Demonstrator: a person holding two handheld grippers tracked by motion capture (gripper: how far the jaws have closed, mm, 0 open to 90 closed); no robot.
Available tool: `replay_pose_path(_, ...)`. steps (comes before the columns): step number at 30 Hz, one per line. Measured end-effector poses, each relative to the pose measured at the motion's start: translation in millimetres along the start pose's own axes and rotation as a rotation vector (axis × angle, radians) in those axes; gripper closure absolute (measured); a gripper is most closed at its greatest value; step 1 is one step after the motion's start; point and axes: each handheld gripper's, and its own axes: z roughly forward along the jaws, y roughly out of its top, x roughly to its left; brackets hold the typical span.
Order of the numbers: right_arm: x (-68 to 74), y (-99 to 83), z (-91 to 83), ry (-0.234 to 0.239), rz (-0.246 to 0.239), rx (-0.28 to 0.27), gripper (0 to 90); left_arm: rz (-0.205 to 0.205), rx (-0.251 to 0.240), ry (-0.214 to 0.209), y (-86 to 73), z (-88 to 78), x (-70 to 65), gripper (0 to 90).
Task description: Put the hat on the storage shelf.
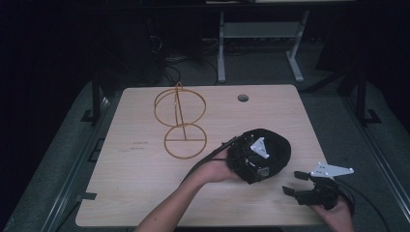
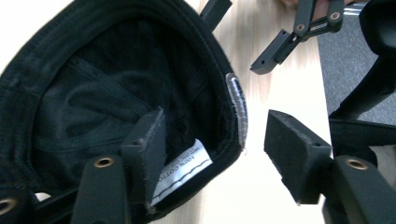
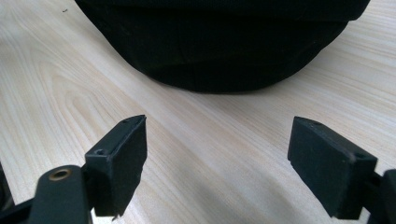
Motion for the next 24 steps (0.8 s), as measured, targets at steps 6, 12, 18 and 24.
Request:
replay_pose_path(6,0.5,0.8,-2.0,0.006,-0.001,-0.008,21.1,0.022,0.011,-0.011,-2.2,3.0,-0.7,49.9)
replay_pose_path(12,2.3,0.8,-1.3,0.016,0.000,0.001,21.6,0.029,0.000,-0.034,-3.1,4.3,1.5,64.6)
replay_pose_path(18,3.1,1.7,-0.6,0.015,0.015,-0.008,19.9,0.019,-0.019,-0.035,-1.2,2.3,4.2,74.6)
replay_pose_path(24,5.8,3.6,-0.9,0.023,0.013,-0.031,21.1,-0.044,-0.103,-0.035,-0.8,-12.8,15.1,80.8)
